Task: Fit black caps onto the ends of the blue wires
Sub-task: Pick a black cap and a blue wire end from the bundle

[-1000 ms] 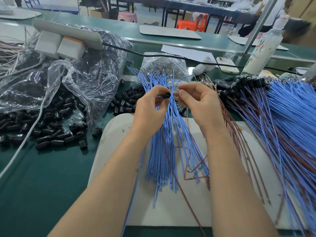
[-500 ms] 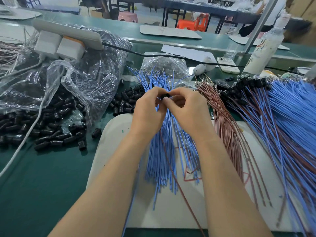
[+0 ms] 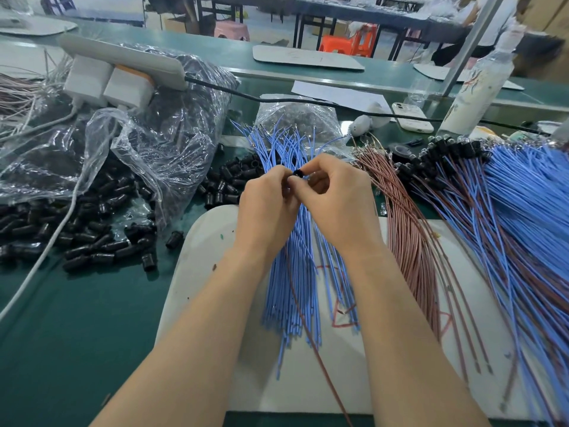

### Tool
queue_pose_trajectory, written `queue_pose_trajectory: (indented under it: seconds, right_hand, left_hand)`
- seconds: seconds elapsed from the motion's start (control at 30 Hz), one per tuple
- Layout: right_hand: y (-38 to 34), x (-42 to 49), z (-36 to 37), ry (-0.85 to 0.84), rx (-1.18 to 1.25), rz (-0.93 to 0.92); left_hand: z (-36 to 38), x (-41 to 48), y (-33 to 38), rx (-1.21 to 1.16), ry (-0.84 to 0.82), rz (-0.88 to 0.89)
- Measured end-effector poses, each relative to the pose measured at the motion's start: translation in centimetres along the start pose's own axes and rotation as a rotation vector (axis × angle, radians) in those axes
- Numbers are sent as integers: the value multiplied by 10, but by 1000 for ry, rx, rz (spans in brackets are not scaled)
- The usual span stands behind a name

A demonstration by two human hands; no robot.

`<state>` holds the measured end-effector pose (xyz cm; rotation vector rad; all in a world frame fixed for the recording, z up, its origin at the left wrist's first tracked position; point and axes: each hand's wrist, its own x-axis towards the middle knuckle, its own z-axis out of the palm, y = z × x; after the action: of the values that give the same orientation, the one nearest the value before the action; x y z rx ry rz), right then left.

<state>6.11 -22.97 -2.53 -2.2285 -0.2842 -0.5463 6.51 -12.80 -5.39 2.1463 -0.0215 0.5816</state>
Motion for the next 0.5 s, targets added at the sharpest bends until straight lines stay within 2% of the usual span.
queue_pose_trajectory:
  seconds: [0.17, 0.33, 0.5]
  right_hand:
    - [-1, -1, -1, -13, -8, -2]
    - [2, 1, -6, -111, 53, 50]
    - [7, 6, -21, -77, 125, 78]
  left_hand:
    - [0, 0, 0, 14, 9, 14]
    - [-2, 0, -1, 54, 20, 49]
    - [-1, 0, -3, 61, 7, 76]
